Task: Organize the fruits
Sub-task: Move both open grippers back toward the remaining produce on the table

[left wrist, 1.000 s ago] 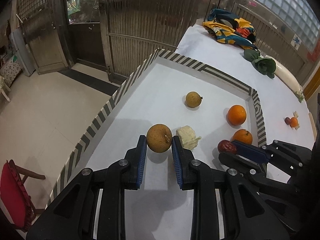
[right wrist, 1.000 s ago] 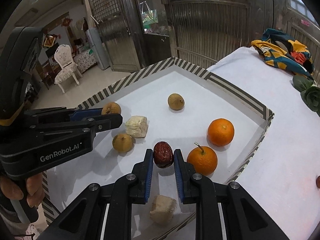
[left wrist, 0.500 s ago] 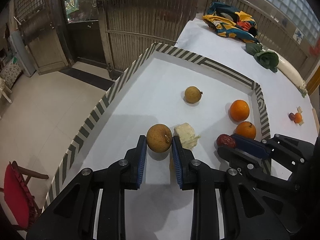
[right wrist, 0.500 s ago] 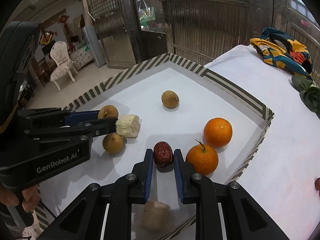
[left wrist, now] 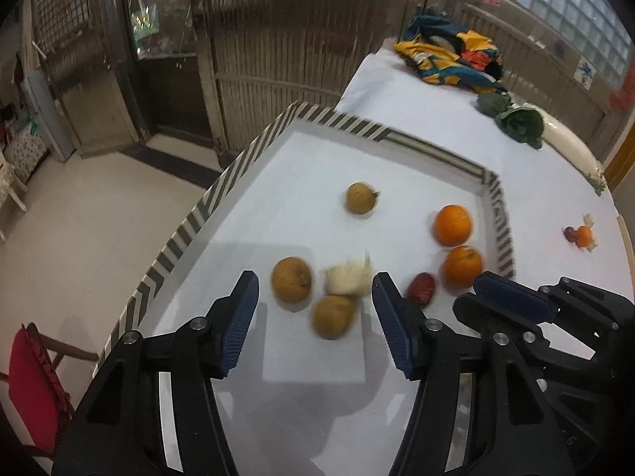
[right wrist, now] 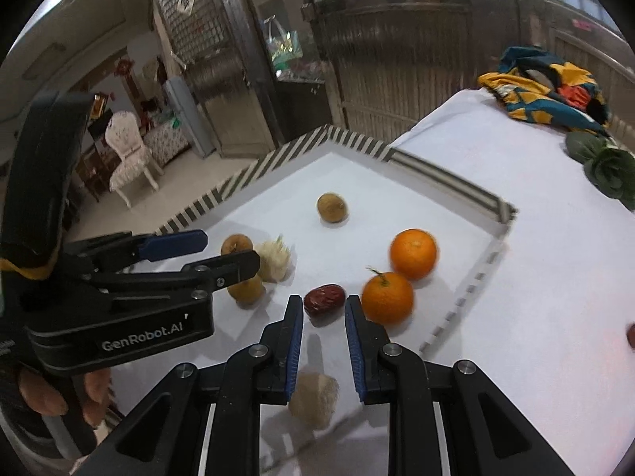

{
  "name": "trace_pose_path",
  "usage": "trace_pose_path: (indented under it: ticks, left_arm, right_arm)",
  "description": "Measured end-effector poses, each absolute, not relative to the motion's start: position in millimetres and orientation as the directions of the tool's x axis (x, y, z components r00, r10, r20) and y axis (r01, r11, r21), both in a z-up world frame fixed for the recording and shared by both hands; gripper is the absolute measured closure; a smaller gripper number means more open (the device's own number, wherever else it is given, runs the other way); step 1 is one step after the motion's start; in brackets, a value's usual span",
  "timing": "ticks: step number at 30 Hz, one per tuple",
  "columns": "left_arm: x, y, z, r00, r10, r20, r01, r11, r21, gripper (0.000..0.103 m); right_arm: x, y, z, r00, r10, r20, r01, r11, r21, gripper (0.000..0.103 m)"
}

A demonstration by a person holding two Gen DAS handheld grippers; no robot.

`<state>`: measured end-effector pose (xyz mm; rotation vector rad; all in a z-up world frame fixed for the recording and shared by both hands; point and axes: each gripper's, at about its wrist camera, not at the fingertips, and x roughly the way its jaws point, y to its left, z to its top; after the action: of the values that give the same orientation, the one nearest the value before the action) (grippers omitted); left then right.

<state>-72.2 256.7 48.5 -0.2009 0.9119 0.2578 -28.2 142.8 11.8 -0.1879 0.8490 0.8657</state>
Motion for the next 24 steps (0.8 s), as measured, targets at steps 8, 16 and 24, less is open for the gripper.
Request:
trace_pose_path:
  ticks: [8,16,24]
  left_arm:
    - [-72,209,71,0.649,0.062,-0.758,-0.211,0.972,-0.101,0.043]
    - [-52,140,74,0.645,-0.056,-0.762,-0.067,0.989,-0.129,0.043]
    - [-25,76,71,0.633,-0.119,-0.765,0.036,0.992,-0.124,0.043]
  right_arm:
    - [-32,85,34,0.423,0.592,-0.686,-0.687,0.703,0.183,0.082]
    - [-24,1,35,0.507,0.518,-0.689,-0.576,0.798,0.176,0.082]
    - [-8,-95,18,0.567,0.406,-0.717,-0.419,0.891,0.173,0.082]
